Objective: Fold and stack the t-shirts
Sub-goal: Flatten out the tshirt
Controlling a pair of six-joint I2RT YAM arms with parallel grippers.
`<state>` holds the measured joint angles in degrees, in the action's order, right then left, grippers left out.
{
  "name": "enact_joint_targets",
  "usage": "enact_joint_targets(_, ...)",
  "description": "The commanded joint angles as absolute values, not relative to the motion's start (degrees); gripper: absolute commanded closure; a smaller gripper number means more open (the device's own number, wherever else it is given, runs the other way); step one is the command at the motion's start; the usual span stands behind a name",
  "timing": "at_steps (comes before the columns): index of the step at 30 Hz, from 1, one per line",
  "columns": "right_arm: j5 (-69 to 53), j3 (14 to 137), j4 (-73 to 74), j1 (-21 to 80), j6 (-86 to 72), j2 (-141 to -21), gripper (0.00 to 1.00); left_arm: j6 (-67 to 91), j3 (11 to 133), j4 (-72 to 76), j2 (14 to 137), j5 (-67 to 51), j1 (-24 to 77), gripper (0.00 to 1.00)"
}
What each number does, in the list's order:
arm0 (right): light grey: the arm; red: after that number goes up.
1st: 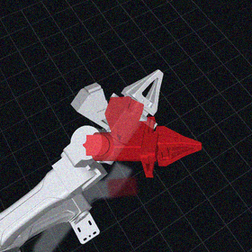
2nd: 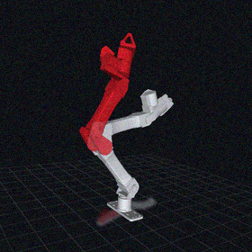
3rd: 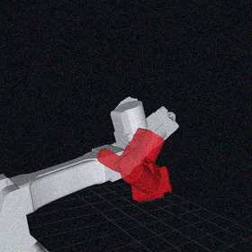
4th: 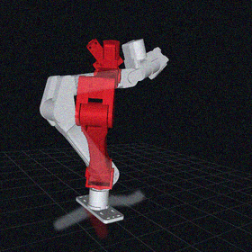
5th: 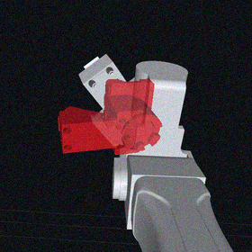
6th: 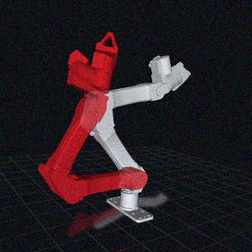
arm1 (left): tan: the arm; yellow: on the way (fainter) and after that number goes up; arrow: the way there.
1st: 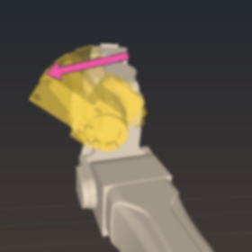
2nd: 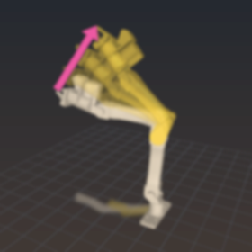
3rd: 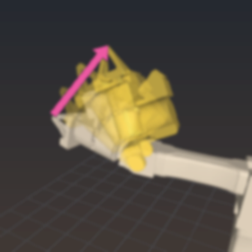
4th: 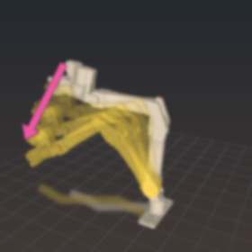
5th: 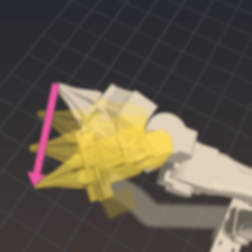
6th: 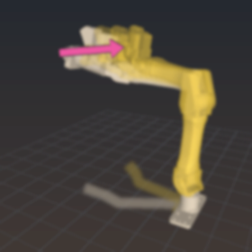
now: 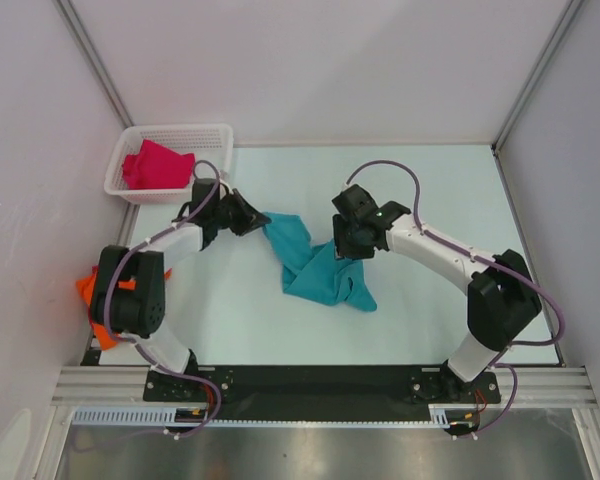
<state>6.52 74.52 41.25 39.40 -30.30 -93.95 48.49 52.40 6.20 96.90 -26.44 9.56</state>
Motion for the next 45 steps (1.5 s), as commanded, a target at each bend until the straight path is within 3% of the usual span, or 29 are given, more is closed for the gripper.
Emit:
enact_joint_targets(1, 4.93, 76.38, 38.24, 39.29, -29.79, -96.24, 0.51, 46.06, 62.91, -1.89, 85.36, -30.32, 10.63, 1.0)
enact_joint_targets(5, 3.61, 76.81, 35.69, 39.38, -30.41, -98.96, 0.5, 43.07, 67.76, -9.48, 74.39, -30.67, 10.81, 1.0)
enact_joint_targets(11, 2.11, 80.94, 34.98, 39.81, -30.24, -103.61, 0.5, 41.67, 61.53, -13.79, 64.18, -31.29, 10.81, 1.0)
enact_joint_targets(23, 2.9, 84.99, 34.72, 40.34, -29.88, -106.43, 0.5, 40.78, 55.63, -17.49, 58.72, -29.71, 10.72, 1.0)
enact_joint_targets(34, 2.28, 100.54, 38.76, 40.25, -27.42, -117.94, 0.49, 39.99, 56.78, -20.65, 55.99, -28.56, 10.64, 1.0)
enact_joint_targets(45, 4.31, 91.59, 35.6, 36.13, -26.81, -116.64, 0.48, 39.64, 56.87, -21.62, 55.28, -28.48, 10.37, 1.0)
